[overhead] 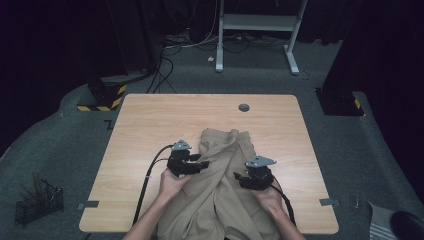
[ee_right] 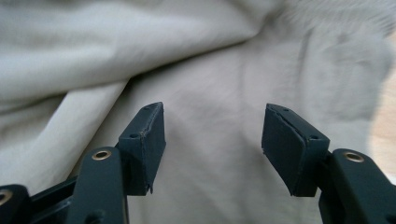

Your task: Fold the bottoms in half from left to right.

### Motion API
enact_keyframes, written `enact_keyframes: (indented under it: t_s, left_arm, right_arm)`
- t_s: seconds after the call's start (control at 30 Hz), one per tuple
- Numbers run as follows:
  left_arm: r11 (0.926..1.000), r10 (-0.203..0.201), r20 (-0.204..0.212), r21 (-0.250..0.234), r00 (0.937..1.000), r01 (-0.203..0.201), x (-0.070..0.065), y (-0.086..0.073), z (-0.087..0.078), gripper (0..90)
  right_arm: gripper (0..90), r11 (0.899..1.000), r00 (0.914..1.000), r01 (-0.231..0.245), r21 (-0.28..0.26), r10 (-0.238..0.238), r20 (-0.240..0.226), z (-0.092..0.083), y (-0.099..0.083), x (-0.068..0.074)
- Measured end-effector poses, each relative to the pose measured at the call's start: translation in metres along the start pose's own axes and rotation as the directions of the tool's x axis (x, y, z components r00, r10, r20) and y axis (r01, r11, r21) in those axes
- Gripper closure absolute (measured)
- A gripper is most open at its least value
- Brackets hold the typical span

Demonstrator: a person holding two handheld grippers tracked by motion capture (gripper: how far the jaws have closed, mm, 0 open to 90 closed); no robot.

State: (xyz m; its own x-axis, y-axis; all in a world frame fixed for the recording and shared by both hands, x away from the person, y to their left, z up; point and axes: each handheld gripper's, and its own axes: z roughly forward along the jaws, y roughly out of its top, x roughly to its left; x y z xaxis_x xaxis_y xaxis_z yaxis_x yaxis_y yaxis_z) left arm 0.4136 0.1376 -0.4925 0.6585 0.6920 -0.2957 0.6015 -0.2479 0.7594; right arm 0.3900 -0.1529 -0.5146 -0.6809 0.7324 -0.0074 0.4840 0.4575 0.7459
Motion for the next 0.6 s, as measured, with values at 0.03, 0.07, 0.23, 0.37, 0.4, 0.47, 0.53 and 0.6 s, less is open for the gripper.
enact_keyframes:
  t_s: [0.03,0.07,0.23,0.37,0.4,0.47,0.53,0.6]
  left_arm:
    - [1.0000,-0.002,-0.004,0.009,1.0000,0.002,0.001,-0.001,0.003,53.9]
    - [0.9998,0.002,-0.013,0.018,0.9999,-0.002,0.001,-0.002,0.005,57.6]
    - [0.9993,-0.004,-0.041,0.037,0.9991,0.005,0.008,-0.002,0.017,73.8]
    - [0.9989,-0.014,-0.066,0.043,0.9977,0.016,0.019,0.003,0.020,82.3]
    - [0.9991,-0.021,-0.074,0.035,0.9970,0.023,0.022,0.006,0.019,83.8]
    - [0.9992,-0.032,-0.090,0.019,0.9954,0.034,0.027,0.014,0.017,85.6]
    - [0.9996,-0.027,-0.105,0.002,0.9941,0.028,0.031,0.023,0.013,86.3]
    - [0.9990,-0.039,-0.098,-0.024,0.9944,0.037,0.033,0.032,0.008,86.6]
  right_arm:
    - [39.2,1.000,1.0000,0.006,0.014,-0.006,-0.003,0.003,-0.001,0.002]
    - [39.0,1.000,1.0000,0.006,0.028,-0.006,-0.004,0.006,-0.001,0.003]
    - [38.4,0.999,1.0000,-0.003,0.033,0.003,0.000,0.014,0.003,0.002]
    - [38.6,1.000,0.9999,-0.006,0.029,0.006,0.010,0.023,0.010,0.002]
    - [38.6,1.000,0.9999,-0.008,0.028,0.007,0.013,0.026,0.012,0.001]
    - [38.6,1.000,0.9996,-0.014,0.027,0.013,0.023,0.033,0.018,0.001]
    - [38.6,1.000,0.9993,-0.017,0.025,0.017,0.033,0.041,0.025,0.000]
    - [38.7,0.999,0.9988,-0.028,0.025,0.027,0.040,0.049,0.032,0.000]
